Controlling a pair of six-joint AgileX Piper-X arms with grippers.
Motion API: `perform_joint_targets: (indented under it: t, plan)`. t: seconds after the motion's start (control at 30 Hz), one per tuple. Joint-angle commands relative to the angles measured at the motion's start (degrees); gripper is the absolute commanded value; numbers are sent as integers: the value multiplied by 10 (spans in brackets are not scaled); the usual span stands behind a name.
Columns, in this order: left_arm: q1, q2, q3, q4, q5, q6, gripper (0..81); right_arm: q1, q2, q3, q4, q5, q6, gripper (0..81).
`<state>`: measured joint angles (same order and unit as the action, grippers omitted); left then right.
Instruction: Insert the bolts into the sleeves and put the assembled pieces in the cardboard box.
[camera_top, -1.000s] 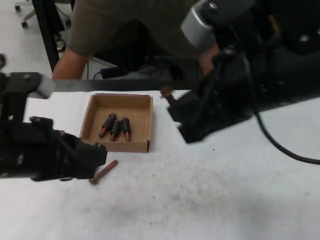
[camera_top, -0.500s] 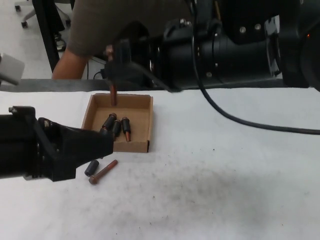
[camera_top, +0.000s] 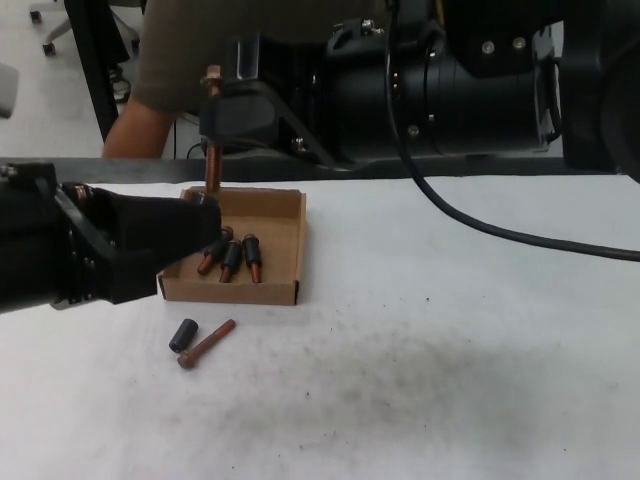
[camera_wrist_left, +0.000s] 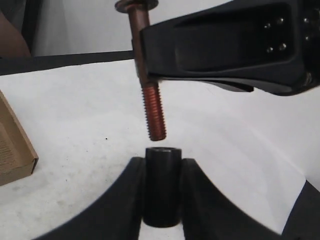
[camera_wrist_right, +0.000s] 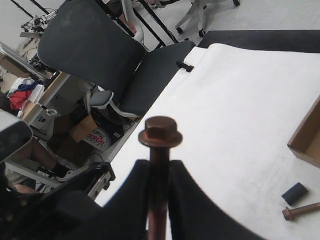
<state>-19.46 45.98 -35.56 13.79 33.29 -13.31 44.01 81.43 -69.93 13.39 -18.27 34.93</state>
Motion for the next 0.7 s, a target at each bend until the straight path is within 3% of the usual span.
perform_joint_targets:
  t: [0.0,0.67]
  plan:
    - [0,-5,1,-12,-7,-4,8,-3,-4,-2,-15,-5,5,2]
    - [0,-5,1,-12,-10,-9,8,7,-4,-2,-17,-5,12,2]
